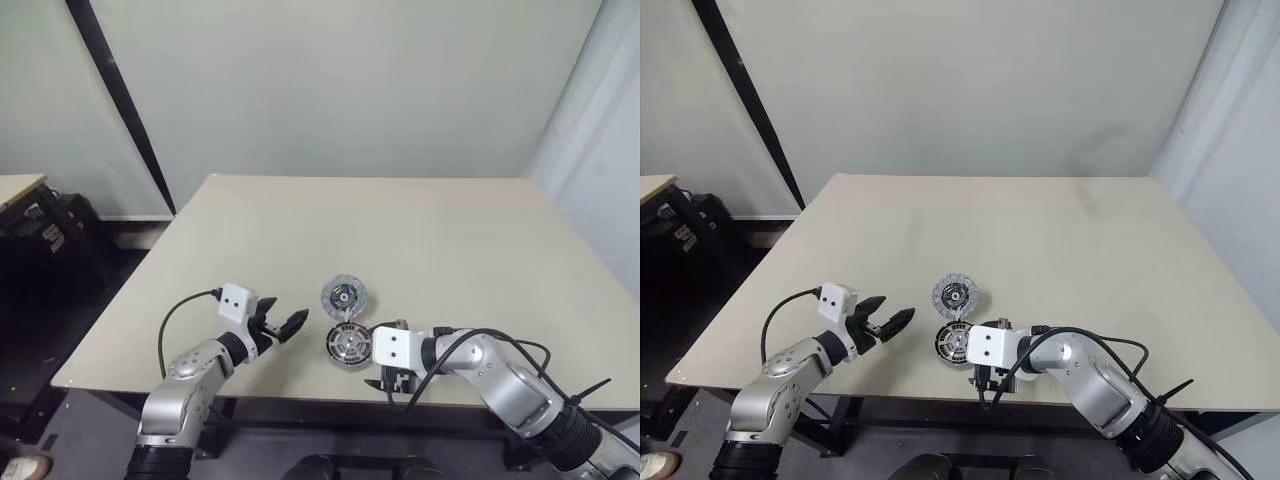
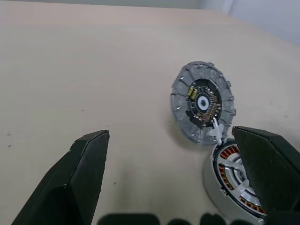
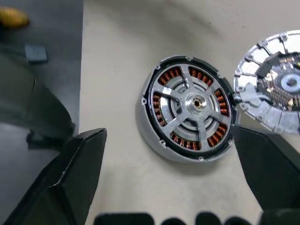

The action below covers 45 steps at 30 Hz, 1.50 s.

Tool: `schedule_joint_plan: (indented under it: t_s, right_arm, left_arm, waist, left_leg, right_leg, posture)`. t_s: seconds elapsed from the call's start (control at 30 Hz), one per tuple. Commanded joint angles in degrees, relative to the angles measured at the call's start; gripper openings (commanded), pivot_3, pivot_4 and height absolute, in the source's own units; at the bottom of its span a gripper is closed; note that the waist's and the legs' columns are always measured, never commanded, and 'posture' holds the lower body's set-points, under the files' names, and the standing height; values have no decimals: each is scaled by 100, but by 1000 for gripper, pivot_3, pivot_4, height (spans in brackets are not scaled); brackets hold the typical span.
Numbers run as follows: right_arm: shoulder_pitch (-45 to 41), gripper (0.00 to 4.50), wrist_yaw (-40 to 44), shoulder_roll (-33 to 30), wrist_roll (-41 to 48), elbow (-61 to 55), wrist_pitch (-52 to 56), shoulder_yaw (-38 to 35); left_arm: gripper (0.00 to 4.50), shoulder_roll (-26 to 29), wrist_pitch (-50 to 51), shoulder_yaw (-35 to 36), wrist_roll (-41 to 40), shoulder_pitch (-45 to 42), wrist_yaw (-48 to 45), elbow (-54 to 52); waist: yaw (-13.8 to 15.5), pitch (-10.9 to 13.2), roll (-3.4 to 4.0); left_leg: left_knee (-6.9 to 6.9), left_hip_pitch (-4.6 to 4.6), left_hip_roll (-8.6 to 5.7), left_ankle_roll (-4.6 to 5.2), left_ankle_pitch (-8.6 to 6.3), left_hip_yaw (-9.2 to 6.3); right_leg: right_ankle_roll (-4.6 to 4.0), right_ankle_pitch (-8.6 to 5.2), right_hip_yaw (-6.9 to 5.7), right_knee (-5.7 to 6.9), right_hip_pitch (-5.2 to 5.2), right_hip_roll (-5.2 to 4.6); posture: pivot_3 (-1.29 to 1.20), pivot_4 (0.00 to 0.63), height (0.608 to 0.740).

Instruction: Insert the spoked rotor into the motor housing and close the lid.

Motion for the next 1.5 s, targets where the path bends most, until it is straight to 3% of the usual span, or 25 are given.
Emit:
schedule_joint_plan:
  t_s: [0.03,0.37,0.9,1.03,1.37,1.5]
  right_arm:
    - [-266,4476,190,33,-300,-122,-194,177]
    - [-540,4476,445,297,-721,257,-407,545]
    - [-549,4476,409,670,-998,1042,-547,514]
    - [-541,3639,376,732,-1059,1151,-536,520]
    - [-591,236,401,854,-1246,1351,-413,513]
    - [-653,91,447,950,-1262,1308,-294,511]
  left_arm:
    - [4500,17,-72,177,-35,-121,44,-45]
    - [4500,32,-112,174,112,-82,150,11]
    - [4500,51,-129,195,225,-81,168,-9]
    - [4500,54,-136,189,232,-84,162,-6]
    - [4500,57,-134,182,241,-102,163,9]
    - [4500,58,-142,203,246,-87,185,3]
  waist:
    - [0,0,-1]
    - [1,-2,-14]
    - [0,-2,-14]
    - [0,-2,-14]
    - [-1,-5,-19]
    - [-3,-5,-19]
  left_leg:
    - [0,0,0,0,0,0]
    - [0,3,0,0,0,0]
    - [0,4,-1,0,0,-1]
    - [0,5,-1,0,0,-1]
    - [0,11,0,-1,0,0]
    - [4,11,3,-2,2,2]
  right_leg:
    - [0,0,0,0,0,0]
    - [1,0,-1,0,0,1]
    - [1,2,-1,2,0,2]
    - [2,2,-1,2,0,2]
    - [2,3,-2,3,5,4]
    - [1,3,-2,6,4,4]
  posture:
    - [0,0,740]
    - [0,0,740]
    - [0,0,740]
    - [0,0,740]
    - [0,0,740]
    - [0,0,740]
